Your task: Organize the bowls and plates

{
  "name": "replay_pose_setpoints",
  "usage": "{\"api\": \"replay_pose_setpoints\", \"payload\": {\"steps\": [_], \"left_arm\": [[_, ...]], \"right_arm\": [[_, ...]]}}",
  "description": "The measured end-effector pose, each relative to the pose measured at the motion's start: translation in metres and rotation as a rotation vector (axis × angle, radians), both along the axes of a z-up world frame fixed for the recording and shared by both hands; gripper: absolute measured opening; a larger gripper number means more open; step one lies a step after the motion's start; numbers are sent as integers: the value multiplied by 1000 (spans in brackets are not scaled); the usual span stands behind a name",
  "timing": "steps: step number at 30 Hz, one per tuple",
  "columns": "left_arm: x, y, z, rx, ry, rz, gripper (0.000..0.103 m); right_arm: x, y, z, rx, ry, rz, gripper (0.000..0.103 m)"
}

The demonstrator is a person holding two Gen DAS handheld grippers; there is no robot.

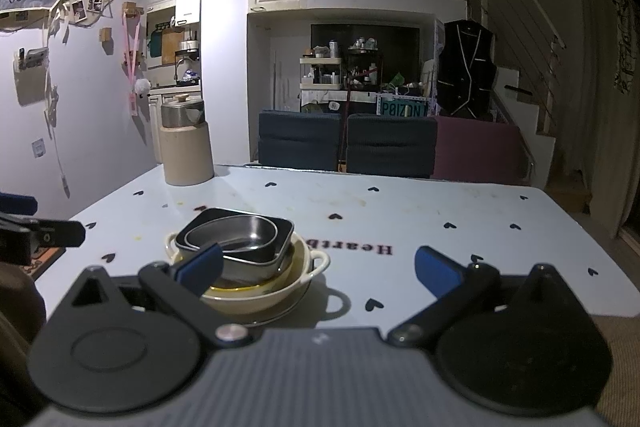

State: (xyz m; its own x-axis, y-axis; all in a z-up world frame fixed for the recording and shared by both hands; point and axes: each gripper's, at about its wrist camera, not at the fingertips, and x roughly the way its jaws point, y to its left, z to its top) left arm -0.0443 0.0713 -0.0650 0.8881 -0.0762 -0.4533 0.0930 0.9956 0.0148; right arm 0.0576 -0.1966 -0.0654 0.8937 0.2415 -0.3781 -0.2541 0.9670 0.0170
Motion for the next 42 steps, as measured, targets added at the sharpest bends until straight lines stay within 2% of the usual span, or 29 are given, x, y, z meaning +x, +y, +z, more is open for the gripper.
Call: {"api": "replay_pose_setpoints", "payload": {"steps": [42], "left_arm": [[-1,-3,0,0,0,-1,103]], "right_arm": [[-1,5,1,3,-2,-5,103]]}}
